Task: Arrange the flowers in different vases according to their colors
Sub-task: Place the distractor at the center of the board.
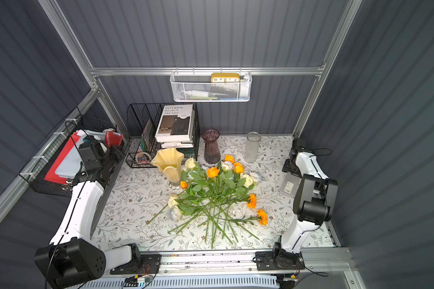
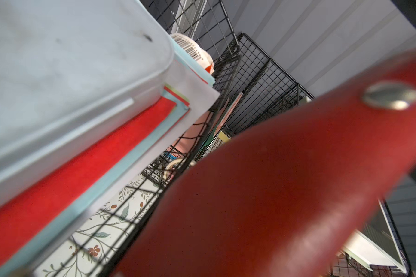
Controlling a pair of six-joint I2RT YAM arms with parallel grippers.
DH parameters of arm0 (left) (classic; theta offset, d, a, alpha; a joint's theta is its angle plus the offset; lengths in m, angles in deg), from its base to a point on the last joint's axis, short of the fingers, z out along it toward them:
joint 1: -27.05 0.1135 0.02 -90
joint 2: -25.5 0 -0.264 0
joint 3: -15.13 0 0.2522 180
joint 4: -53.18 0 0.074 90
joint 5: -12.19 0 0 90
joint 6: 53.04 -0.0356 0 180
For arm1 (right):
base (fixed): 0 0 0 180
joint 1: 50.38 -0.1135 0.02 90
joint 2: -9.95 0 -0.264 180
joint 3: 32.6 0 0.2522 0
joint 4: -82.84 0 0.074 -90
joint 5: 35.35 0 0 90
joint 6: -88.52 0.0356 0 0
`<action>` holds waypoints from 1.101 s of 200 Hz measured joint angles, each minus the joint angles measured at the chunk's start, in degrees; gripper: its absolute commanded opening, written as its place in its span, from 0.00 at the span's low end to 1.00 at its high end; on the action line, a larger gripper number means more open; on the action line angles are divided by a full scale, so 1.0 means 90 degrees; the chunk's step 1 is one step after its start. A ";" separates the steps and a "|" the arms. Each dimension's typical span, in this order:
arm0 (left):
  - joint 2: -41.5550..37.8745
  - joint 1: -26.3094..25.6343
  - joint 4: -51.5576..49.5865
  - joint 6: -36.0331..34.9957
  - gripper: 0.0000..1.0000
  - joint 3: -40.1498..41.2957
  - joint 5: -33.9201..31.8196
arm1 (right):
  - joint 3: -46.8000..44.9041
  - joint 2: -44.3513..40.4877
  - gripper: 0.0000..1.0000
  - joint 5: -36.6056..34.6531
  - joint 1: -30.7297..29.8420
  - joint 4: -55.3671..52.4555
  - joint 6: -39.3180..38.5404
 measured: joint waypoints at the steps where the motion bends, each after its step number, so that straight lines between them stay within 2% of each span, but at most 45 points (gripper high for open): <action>1: 0.0010 0.0000 0.0019 -0.0017 0.61 -0.0002 0.0029 | 0.0007 0.0012 0.87 0.0000 0.0005 0.0002 0.0000; 7: 0.0109 -0.0002 0.0204 -0.0073 0.69 -0.0032 0.0231 | 0.0046 0.0090 0.90 0.0015 0.0029 0.0015 0.0000; 16: 0.0274 -0.0044 0.0432 -0.0131 0.76 -0.0097 0.0474 | 0.0053 0.0114 0.99 0.0095 0.0044 0.0032 0.0058; 28: 0.0410 -0.0085 0.0651 -0.0204 0.84 -0.0126 0.0746 | 0.0051 0.0044 0.99 0.0274 0.0039 0.0036 0.0024; 54: 0.0255 -0.0095 0.0763 -0.0289 0.92 -0.0109 0.1044 | -0.0114 -0.0542 0.99 0.0714 -0.0015 0.0177 0.0066; 82: 0.0107 -0.0095 0.0704 -0.0374 0.94 -0.0129 0.1183 | -0.0304 -0.1489 0.99 0.1090 -0.0175 0.0240 0.0121; 101: -0.0032 -0.0090 0.0435 -0.0423 0.99 -0.0228 0.1243 | -0.0427 -0.2093 0.99 0.1338 -0.0454 0.0262 0.0158; 155: -0.0872 0.0291 -0.0447 -0.0396 0.99 -0.0697 0.0848 | -0.1185 -0.3424 0.99 0.1671 -0.2203 0.0321 0.0359; 179: -0.1275 0.0330 -0.0748 -0.0352 0.99 -0.0736 0.0765 | -0.1630 -0.3954 0.99 0.1773 -0.2567 0.0325 0.0644; 199: -0.1637 0.0036 -0.0821 -0.0272 0.99 -0.0721 0.0928 | -0.1911 -0.4381 0.98 0.1807 -0.2973 0.0313 0.0869; 220: -0.2135 -0.0726 -0.0707 -0.0209 0.99 -0.0520 0.1129 | -0.2086 -0.4631 0.98 0.1829 -0.3808 0.0335 0.1054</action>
